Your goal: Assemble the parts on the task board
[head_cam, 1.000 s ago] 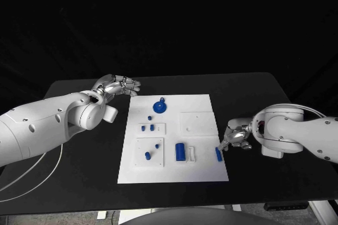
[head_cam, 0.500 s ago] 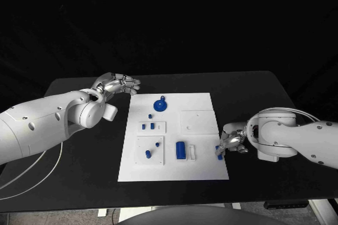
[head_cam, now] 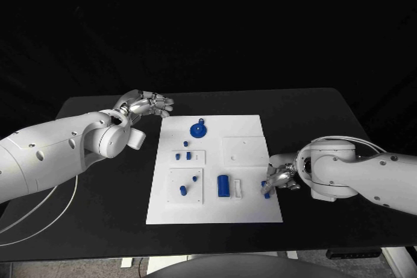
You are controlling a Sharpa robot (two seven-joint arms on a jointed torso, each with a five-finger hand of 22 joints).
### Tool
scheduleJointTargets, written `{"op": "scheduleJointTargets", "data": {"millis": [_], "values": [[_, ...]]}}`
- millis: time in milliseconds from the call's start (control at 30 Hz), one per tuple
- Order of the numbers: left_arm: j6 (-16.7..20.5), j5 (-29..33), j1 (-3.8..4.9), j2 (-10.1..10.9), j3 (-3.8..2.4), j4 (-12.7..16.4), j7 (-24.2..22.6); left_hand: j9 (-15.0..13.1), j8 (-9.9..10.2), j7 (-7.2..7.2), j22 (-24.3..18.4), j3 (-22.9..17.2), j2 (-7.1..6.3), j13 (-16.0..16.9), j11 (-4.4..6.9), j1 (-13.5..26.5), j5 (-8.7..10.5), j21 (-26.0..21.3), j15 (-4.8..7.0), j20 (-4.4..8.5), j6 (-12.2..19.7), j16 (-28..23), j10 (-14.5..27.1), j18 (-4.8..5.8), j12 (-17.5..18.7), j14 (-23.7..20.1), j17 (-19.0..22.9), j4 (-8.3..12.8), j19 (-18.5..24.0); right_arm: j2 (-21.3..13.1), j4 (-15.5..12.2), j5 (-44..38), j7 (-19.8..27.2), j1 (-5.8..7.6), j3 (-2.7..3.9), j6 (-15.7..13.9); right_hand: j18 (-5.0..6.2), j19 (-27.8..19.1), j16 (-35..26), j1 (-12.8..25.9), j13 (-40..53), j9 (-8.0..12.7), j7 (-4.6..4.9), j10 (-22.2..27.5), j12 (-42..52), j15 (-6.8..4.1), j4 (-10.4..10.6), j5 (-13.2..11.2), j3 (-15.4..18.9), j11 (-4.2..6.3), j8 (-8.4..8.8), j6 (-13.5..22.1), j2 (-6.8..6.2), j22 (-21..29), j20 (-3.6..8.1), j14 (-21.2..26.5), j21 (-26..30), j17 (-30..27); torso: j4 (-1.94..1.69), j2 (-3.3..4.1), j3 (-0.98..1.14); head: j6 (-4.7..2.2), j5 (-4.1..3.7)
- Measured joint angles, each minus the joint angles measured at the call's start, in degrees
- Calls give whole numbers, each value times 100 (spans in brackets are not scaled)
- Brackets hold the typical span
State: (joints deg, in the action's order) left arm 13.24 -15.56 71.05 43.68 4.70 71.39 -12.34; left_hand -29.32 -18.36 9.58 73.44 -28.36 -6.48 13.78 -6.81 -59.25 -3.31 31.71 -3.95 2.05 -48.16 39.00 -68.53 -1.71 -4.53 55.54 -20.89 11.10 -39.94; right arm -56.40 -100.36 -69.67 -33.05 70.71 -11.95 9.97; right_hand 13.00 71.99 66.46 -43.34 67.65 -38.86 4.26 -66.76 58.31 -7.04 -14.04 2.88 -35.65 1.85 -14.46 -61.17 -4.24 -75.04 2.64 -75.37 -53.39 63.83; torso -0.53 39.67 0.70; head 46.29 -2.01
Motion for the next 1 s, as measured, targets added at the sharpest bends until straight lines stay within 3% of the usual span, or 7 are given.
{"op": "scheduleJointTargets", "data": {"millis": [33,67,100,367,567,700,1000], "values": [[0,-1,0,1,0,0,4,0,0,0,0,0,0,0,0,0,0,0,0,0,0,0,0,0,0,0,-3,0,0,35,8,-98,-1,-17,3,-21,0,0,10,-6,0,-12,-11,0,0,0,-11,0,-11,0,0,-11,-6,0,0,0,0,4,0,0,0,0,0],[0,-2,0,2,0,0,7,0,0,0,0,0,0,0,0,0,0,0,0,0,0,0,0,0,0,0,-6,0,0,63,16,-171,-1,-32,7,-39,0,1,10,-7,0,-309,-4,0,0,-1,-11,0,-11,0,0,-19,-7,0,-1,1,0,4,1,0,0,-1,0],[0,-3,0,3,0,1,9,0,0,1,0,0,0,0,0,0,0,0,0,0,0,0,0,0,0,0,-5,0,0,92,25,-241,-2,-48,13,-63,0,1,10,-21,0,-387,-2,0,0,-3,-11,0,-11,0,0,-20,-20,0,-1,2,-10,4,1,-1,0,-1,1],[-3,-8,0,24,0,3,23,0,0,3,5,15,0,-1,0,0,0,0,0,0,-3,0,0,0,0,0,-5,-15,0,279,52,-715,-8,-173,55,-272,-1,8,10,-23,0,-671,-18,0,-1,-15,-28,0,6,-1,-19,-92,-23,0,-10,16,-23,4,-6,-1,-1,16,12],[-4,-11,0,43,0,24,29,0,0,3,5,15,0,-1,0,0,0,0,0,0,-3,0,0,0,0,0,-10,-15,0,289,43,-879,5,-198,52,-318,0,8,10,-47,0,-680,-81,0,0,-15,-52,0,30,0,-20,-155,-219,0,-10,16,-23,4,-6,-1,-1,30,18],[-8,-13,0,46,3,39,33,0,0,3,4,15,0,-1,0,0,0,0,0,0,-3,0,0,0,0,0,-10,-15,0,291,40,-943,24,-213,56,-316,1,8,10,-237,1,-762,-89,83,0,7,-132,0,-50,-84,-20,-163,-407,0,-10,37,-23,-7,-6,-1,-4,32,19],[-8,-16,0,51,4,56,30,0,0,3,9,15,0,4,0,0,0,0,0,0,-3,-23,0,0,0,0,-21,-15,0,320,32,-1112,49,-250,71,-309,-3,-23,-24,-1115,0,-762,-101,114,-7,50,-250,-28,-646,-115,-146,-176,-569,0,-42,34,-23,-9,-9,-3,-8,24,29]]}}
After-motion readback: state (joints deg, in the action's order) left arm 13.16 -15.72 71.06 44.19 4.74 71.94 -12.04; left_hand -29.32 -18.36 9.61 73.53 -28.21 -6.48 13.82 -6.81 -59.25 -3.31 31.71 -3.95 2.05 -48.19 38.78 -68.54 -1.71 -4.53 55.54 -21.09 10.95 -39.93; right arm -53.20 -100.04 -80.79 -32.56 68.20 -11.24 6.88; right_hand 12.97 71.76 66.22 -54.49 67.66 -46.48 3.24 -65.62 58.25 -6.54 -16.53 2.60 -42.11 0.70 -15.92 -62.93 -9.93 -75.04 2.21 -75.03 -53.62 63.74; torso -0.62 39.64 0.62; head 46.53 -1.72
